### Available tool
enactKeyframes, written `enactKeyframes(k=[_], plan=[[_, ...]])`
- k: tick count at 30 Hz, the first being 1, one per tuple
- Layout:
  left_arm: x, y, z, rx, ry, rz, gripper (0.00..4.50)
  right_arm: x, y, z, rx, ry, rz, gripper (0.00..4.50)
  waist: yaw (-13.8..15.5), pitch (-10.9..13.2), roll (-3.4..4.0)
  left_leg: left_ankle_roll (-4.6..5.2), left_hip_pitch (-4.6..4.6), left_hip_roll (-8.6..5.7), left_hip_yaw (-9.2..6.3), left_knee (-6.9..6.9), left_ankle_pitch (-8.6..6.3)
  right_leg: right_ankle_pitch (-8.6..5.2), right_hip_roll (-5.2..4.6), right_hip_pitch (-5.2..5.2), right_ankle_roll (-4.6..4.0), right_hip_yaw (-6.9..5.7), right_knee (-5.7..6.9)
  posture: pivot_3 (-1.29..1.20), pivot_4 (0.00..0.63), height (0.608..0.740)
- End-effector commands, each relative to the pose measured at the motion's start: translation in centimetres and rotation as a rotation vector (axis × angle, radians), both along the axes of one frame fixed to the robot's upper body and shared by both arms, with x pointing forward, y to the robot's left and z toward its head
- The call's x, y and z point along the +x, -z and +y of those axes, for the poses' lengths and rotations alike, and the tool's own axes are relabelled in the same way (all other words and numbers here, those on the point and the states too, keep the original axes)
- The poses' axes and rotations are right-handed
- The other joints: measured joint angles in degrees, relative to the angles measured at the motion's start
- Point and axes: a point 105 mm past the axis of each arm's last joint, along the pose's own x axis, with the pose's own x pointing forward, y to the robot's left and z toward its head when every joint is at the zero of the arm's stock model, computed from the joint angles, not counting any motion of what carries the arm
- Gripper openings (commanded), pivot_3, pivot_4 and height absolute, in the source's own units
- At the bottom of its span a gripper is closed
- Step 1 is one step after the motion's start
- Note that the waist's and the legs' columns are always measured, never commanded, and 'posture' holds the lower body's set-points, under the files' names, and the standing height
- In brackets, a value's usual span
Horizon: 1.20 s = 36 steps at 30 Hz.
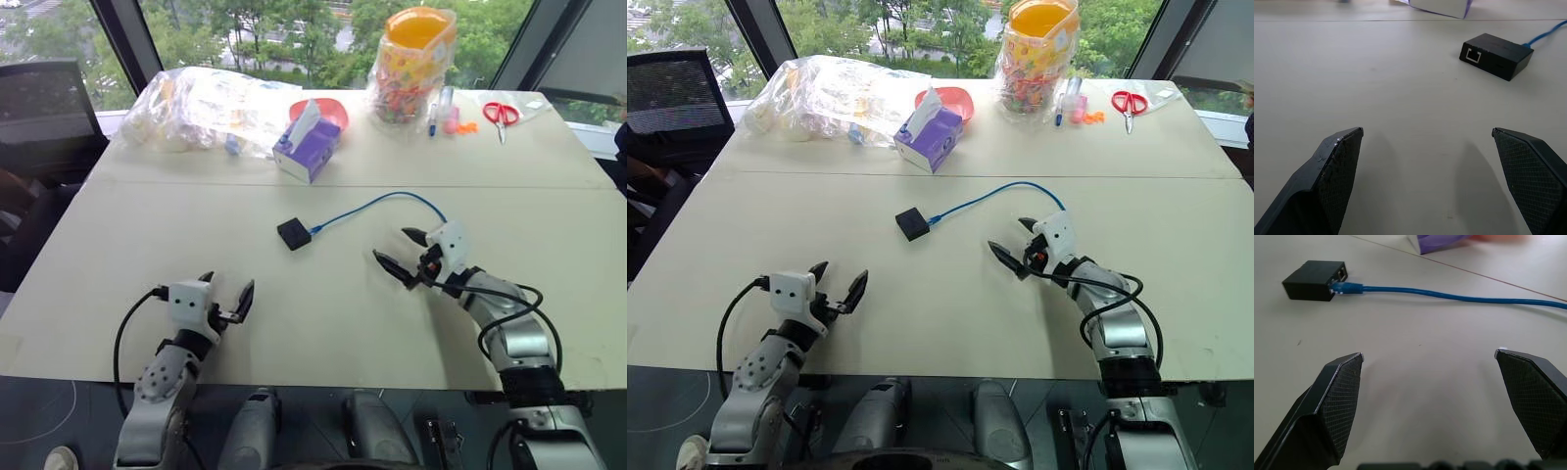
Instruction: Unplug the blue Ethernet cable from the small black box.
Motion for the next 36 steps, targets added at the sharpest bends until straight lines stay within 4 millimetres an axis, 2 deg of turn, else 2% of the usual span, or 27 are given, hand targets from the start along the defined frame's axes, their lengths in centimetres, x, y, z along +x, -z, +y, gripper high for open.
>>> enactKeyframes(k=[1,7,16,24,30,36], plan=[[-0.1,-0.8,-0.3,0.004,-0.003,-0.031,4.41,-0.5,-1.3,1.3,0.035,-0.028,-0.040,4.50,-0.2,0.0,0.00,0.00,0.00,0.00,0.00,0.00,0.00,0.00,0.00,-0.01,0.00,0.00,0.00,0.00,0.150,0.740],[-0.2,-1.2,-0.3,0.011,0.002,-0.046,4.41,-1.1,-1.0,2.0,0.020,-0.056,-0.031,4.50,-0.1,0.0,0.00,-0.01,-0.02,0.00,0.01,0.00,-0.01,0.00,-0.02,-0.02,-0.01,0.01,-0.05,0.00,0.150,0.740],[-0.3,-1.7,-0.6,0.005,0.026,-0.055,4.41,-1.5,-0.6,2.0,0.014,-0.071,-0.014,4.50,0.0,0.0,0.00,0.00,-0.47,0.00,0.00,0.01,0.00,0.01,-0.01,-0.44,-0.01,0.00,-0.05,0.00,0.150,0.740],[-0.3,-2.2,-0.9,0.017,0.061,-0.062,4.41,-1.4,-0.7,1.9,0.012,-0.079,-0.010,4.50,0.0,0.0,0.00,0.00,-0.50,0.00,0.01,0.01,0.00,0.02,0.00,-0.48,0.00,0.00,-0.04,0.00,0.150,0.740],[-0.3,-2.6,-1.1,0.032,0.105,-0.060,4.41,-1.1,-1.6,2.2,-0.014,-0.136,-0.032,4.50,-0.1,0.0,0.00,0.00,-0.50,0.00,0.01,0.01,0.00,0.02,0.01,-0.50,0.00,-0.01,-0.04,0.00,0.150,0.740],[-0.7,-3.0,-1.3,0.049,0.259,-0.009,4.41,-0.2,-4.1,2.8,-0.034,-0.238,-0.043,4.50,-0.2,0.0,0.01,0.01,-0.49,0.00,0.00,0.01,0.01,0.02,0.02,-0.50,0.00,-0.01,0.01,0.00,0.150,0.740]])
